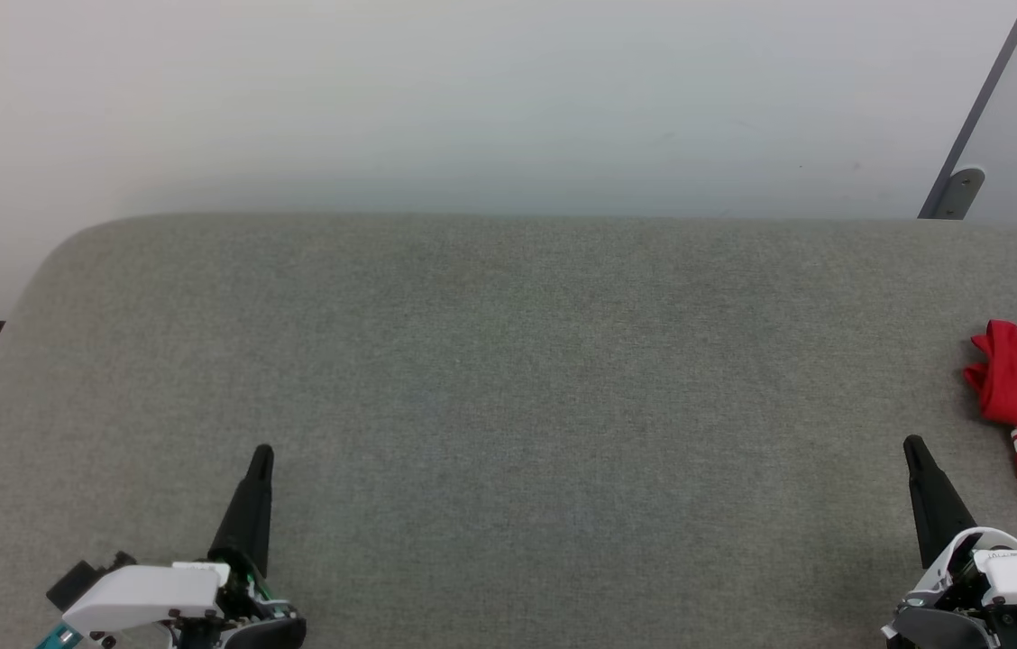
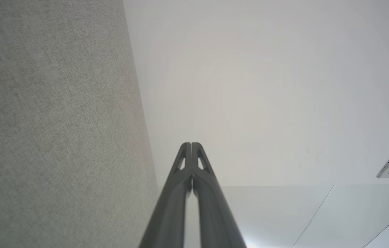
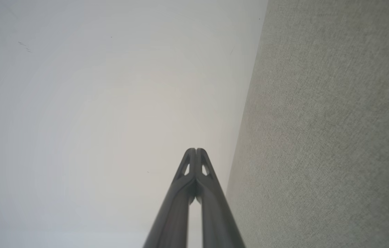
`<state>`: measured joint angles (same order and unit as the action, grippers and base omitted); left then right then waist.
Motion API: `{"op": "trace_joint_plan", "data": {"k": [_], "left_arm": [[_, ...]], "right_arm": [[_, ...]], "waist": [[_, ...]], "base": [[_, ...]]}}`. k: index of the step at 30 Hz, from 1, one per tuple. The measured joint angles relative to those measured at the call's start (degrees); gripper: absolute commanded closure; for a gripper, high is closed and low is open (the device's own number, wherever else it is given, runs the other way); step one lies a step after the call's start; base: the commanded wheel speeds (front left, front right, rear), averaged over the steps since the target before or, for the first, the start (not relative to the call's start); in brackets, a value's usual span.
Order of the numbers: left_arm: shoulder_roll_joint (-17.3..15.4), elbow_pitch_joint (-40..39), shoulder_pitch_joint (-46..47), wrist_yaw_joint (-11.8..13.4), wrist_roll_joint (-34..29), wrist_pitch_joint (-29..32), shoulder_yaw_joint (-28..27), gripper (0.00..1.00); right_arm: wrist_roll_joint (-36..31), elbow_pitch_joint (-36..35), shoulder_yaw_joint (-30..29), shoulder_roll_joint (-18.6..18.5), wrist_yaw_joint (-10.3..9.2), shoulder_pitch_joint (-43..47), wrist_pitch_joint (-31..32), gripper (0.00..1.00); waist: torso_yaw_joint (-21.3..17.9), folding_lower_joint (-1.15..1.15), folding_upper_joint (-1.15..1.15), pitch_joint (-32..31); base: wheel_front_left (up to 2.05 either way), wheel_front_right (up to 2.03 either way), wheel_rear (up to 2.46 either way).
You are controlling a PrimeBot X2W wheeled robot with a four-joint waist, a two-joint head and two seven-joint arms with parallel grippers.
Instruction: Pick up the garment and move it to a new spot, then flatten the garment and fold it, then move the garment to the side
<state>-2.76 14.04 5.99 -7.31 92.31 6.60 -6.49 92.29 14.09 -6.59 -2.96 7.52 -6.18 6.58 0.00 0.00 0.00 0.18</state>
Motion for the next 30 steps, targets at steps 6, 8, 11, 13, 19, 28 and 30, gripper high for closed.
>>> {"op": "trace_joint_plan", "data": {"k": [6,8,11,13,19,28,30], "left_arm": [[0.0,0.0,0.0,0.0,0.0,0.0,0.0,1.0],[0.0,0.0,0.0,0.0,0.0,0.0,0.0,1.0],[0.0,0.0,0.0,0.0,0.0,0.0,0.0,1.0],[0.0,0.0,0.0,0.0,0.0,0.0,0.0,1.0],[0.0,0.0,0.0,0.0,0.0,0.0,0.0,1.0],[0.0,0.0,0.0,0.0,0.0,0.0,0.0,1.0],[0.0,0.0,0.0,0.0,0.0,0.0,0.0,1.0]], "right_arm": [[0.0,0.0,0.0,0.0,0.0,0.0,0.0,1.0],[0.0,0.0,0.0,0.0,0.0,0.0,0.0,1.0],[0.0,0.0,0.0,0.0,0.0,0.0,0.0,1.0],[0.0,0.0,0.0,0.0,0.0,0.0,0.0,1.0],[0.0,0.0,0.0,0.0,0.0,0.0,0.0,1.0],[0.0,0.0,0.0,0.0,0.0,0.0,0.0,1.0],[0.0,0.0,0.0,0.0,0.0,0.0,0.0,1.0]], "waist": [[0.0,0.0,0.0,0.0],[0.0,0.0,0.0,0.0],[0.0,0.0,0.0,0.0],[0.0,0.0,0.0,0.0],[0.0,0.0,0.0,0.0],[0.0,0.0,0.0,0.0],[0.0,0.0,0.0,0.0]], "base": [[0.0,0.0,0.0],[0.0,0.0,0.0],[0.0,0.0,0.0],[0.0,0.0,0.0],[0.0,0.0,0.0],[0.0,0.0,0.0],[0.0,0.0,0.0]]}}
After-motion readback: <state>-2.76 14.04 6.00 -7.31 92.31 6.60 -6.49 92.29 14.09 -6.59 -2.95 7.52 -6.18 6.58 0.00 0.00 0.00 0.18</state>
